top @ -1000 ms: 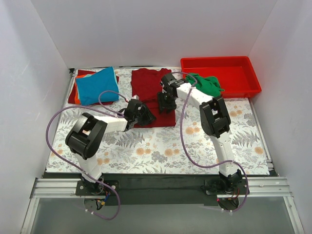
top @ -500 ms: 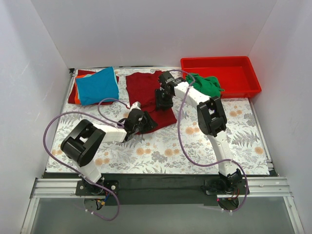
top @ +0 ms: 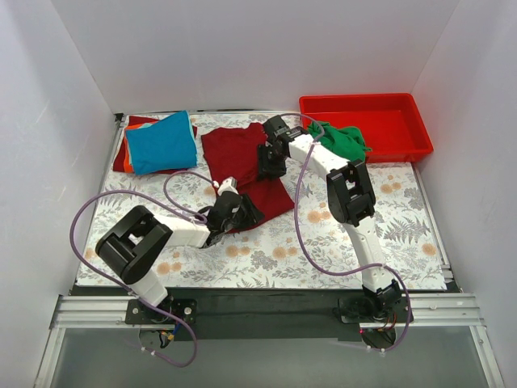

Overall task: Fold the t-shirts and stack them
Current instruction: Fold the tshirt

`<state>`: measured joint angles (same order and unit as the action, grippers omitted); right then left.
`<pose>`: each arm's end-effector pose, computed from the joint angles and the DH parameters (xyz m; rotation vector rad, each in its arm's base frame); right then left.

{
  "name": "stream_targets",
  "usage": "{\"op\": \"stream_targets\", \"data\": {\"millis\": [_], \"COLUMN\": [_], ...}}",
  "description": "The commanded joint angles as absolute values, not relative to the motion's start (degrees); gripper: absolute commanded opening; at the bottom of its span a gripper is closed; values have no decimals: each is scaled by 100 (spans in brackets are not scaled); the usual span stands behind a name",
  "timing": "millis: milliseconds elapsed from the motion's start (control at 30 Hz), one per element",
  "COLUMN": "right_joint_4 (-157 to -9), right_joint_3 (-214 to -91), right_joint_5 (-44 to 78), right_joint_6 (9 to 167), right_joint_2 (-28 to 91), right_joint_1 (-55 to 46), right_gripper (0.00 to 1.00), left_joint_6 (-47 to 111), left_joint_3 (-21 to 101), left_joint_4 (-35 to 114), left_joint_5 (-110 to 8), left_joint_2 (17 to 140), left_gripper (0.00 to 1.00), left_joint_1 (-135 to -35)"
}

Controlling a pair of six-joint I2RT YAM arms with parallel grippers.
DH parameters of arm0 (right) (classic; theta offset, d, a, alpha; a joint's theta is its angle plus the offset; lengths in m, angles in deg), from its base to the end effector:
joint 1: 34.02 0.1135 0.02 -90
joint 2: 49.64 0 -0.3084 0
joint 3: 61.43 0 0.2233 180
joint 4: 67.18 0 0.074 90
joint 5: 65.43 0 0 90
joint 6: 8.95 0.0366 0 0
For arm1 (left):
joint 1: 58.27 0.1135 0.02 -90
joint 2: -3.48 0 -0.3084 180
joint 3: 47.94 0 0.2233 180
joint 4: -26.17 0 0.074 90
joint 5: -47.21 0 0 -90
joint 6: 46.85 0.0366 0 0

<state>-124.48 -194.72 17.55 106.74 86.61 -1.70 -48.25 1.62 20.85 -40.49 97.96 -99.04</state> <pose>0.4375 0.2821 0.2194 -0.2003 2.6964 0.4931 0.2186 -0.1866 0.1928 -1.1094 2.2891 -1.0735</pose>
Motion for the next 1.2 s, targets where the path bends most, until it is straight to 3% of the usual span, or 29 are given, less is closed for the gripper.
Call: {"op": "stream_targets", "data": {"millis": [0, 333, 500, 800, 1167], "right_joint_4": [-12161, -12179, -12188, -12161, -11363], "right_joint_3": [-19786, -19628, -18944, -16167, -13564], "right_joint_5": [1912, 1877, 2009, 1983, 1526], "right_joint_6": [10821, 10830, 10523, 10258, 10987], "right_joint_2": [8299, 7791, 7061, 4901, 3729], "right_joint_1": [-220, -220, -229, -194, 438], "right_gripper": [56, 56, 56, 56, 56], "left_joint_6": [-4738, -5081, -4853, -4948, -5555], "left_joint_3": [-502, -995, -224, 1299, 228], "left_joint_4": [4297, 4912, 5756, 7039, 7330], "left_joint_5": [-4148, -3937, -3673, -3374, -3937], "left_joint_2": [10157, 9332, 8576, 7881, 6968], "left_gripper": [43, 43, 44, 47, 48], "left_joint_1": [-10238, -10502, -10494, -10459, -9282]}}
